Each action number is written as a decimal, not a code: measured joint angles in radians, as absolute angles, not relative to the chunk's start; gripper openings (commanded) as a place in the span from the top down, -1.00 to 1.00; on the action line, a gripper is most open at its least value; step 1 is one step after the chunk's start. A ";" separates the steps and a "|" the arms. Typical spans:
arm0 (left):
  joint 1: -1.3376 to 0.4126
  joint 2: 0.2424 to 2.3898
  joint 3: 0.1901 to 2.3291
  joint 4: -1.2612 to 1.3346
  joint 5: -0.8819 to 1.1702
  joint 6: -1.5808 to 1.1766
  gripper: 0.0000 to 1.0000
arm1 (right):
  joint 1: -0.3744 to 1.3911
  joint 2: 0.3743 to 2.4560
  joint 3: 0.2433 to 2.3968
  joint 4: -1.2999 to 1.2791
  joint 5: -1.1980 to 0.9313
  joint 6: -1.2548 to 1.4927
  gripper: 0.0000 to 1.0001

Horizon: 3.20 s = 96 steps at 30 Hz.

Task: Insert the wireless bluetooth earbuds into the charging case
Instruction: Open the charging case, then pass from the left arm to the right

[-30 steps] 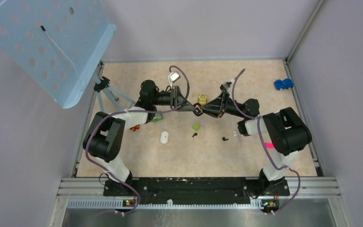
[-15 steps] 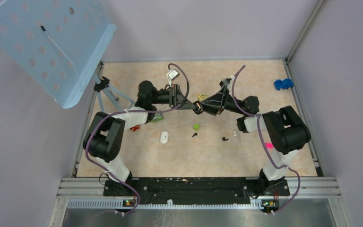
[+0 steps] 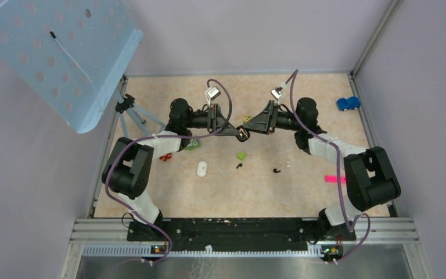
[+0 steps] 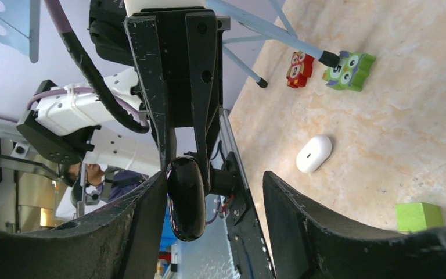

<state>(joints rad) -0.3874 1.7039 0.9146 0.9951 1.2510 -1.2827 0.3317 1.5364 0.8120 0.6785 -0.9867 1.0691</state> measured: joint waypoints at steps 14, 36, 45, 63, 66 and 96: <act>-0.388 1.703 0.921 0.863 1.249 -1.213 1.00 | 0.387 1.452 0.822 0.435 -0.878 0.871 -0.22; -0.381 1.616 0.924 0.723 1.208 -1.056 1.00 | 0.400 1.377 0.849 0.292 -0.801 0.831 -0.09; -0.378 1.553 0.951 0.613 1.259 -0.954 1.00 | 0.348 1.352 0.791 0.264 -0.722 0.839 -0.25; -0.368 1.512 1.034 0.393 1.340 -0.747 1.00 | 0.310 1.131 0.777 0.195 -0.741 0.756 -0.29; -0.368 1.507 1.076 0.316 1.352 -0.676 1.00 | 0.308 1.121 0.778 0.245 -0.818 0.745 -0.30; -0.381 1.494 1.023 0.501 1.394 -0.841 1.00 | 0.387 1.325 0.780 0.581 -1.041 0.901 0.22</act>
